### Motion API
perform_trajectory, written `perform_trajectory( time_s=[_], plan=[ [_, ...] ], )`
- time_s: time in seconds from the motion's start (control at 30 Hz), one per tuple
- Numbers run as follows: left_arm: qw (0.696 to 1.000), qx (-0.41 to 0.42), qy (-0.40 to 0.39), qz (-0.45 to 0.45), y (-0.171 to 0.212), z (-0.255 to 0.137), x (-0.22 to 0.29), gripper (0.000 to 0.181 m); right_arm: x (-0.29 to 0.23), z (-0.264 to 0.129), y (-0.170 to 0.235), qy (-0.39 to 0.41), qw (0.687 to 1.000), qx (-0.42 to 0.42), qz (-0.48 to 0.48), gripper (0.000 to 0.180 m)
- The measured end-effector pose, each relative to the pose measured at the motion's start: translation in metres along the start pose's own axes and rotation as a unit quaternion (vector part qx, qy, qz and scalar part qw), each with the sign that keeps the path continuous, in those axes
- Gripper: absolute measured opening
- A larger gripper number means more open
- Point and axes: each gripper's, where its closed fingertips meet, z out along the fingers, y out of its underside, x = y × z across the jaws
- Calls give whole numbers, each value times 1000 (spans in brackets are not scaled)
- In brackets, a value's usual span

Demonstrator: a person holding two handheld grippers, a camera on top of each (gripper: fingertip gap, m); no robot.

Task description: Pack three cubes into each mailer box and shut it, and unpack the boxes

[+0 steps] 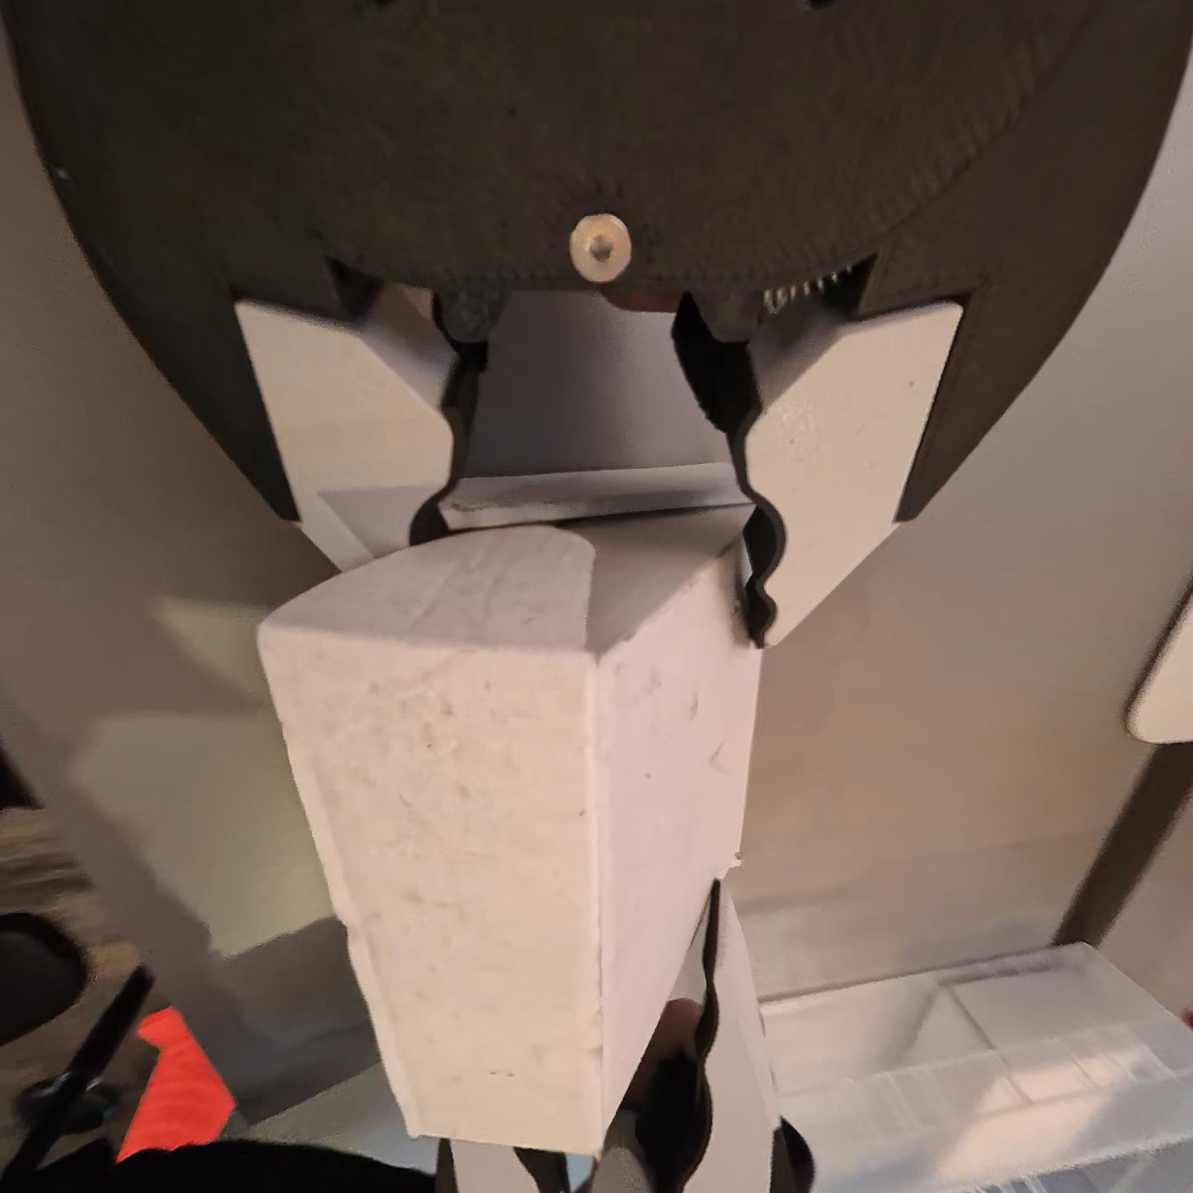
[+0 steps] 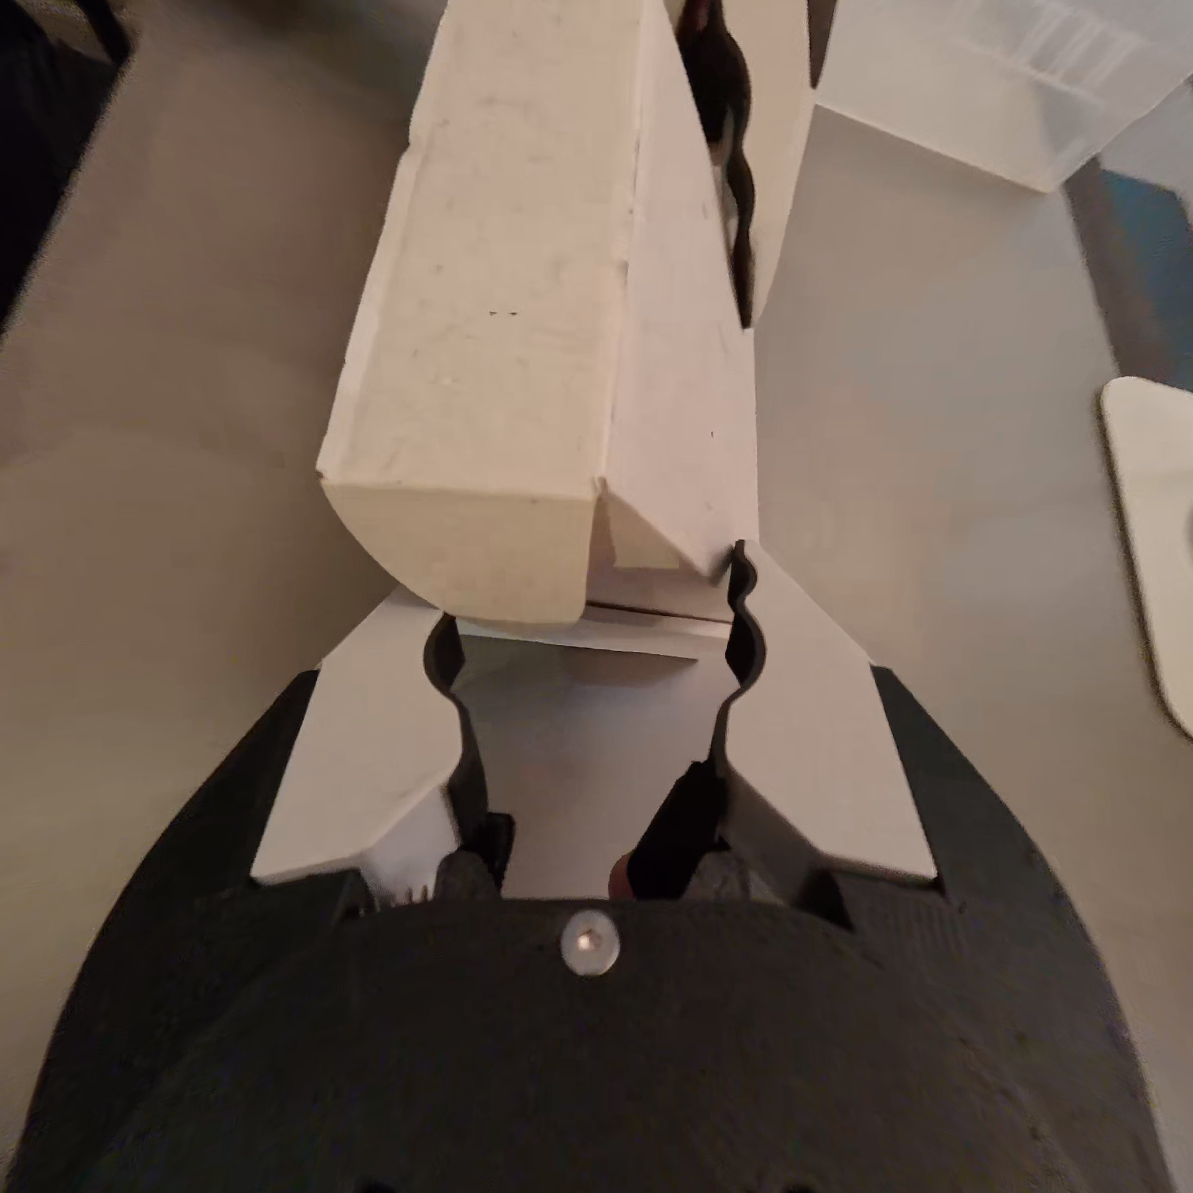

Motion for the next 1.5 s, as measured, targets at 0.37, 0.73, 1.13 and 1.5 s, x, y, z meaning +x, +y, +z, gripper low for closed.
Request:
perform_trajectory(
  time_s=[0.37,0.73,1.13,1.5],
  plan=[
    [990,-132,-29,37,30,23,15,154,-21,11,15,-2,995,-90,-45,115],
    [986,-117,-98,64,29,7,18,135,-23,15,24,78,979,-163,-96,121],
    [979,-113,-93,139,24,-9,47,87,-46,9,18,58,977,-158,-132,89],
    [993,-89,-53,64,23,-15,53,83,-50,8,22,27,988,-121,-95,90]
  ],
)
